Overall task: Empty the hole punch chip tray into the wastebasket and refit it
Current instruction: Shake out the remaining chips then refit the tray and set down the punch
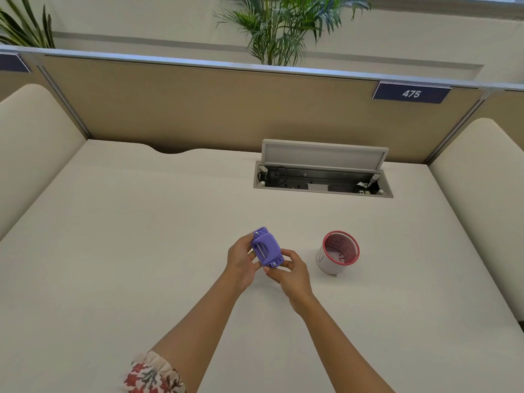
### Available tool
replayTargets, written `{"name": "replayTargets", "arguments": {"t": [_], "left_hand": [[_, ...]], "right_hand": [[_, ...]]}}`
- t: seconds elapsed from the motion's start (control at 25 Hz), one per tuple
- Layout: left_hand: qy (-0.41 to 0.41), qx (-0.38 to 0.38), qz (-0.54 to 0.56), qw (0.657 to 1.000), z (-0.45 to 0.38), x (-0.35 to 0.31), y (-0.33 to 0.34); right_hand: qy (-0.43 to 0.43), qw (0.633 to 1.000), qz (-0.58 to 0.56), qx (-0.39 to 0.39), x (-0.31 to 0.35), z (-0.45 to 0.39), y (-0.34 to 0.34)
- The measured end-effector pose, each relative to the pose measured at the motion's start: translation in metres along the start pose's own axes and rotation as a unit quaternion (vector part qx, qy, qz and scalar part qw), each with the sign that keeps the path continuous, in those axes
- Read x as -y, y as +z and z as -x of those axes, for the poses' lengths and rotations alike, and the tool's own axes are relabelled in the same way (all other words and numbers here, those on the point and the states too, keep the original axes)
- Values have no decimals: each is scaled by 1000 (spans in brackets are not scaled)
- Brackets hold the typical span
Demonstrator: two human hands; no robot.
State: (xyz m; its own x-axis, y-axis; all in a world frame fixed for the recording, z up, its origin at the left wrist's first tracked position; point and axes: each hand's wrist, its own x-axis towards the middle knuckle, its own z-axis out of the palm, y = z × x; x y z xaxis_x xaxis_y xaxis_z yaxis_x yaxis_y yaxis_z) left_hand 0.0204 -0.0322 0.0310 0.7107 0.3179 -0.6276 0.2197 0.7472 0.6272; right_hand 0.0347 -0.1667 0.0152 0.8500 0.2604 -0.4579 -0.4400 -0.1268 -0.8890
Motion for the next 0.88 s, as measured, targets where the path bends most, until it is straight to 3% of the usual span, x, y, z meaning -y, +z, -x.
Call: {"name": "replayTargets", "arguments": {"t": [0.12,0.24,0.48,0.76,0.88], "left_hand": [[10,31,4,999,1,0,-4],[42,65,-91,993,1,4,-9],[77,59,-111,989,-8,4,-19],[76,61,-170,981,-27,-23,-31],[63,86,-212,971,-31,-32,-37]], "right_hand": [[-3,1000,5,-19,-1,-2,2],[-5,1000,2,-15,0,-5,5],[-23,998,63,-20,6,-12,9],[-42,978,112,173,27,-38,-11],[-36,982,99,155,30,-52,-1]]}}
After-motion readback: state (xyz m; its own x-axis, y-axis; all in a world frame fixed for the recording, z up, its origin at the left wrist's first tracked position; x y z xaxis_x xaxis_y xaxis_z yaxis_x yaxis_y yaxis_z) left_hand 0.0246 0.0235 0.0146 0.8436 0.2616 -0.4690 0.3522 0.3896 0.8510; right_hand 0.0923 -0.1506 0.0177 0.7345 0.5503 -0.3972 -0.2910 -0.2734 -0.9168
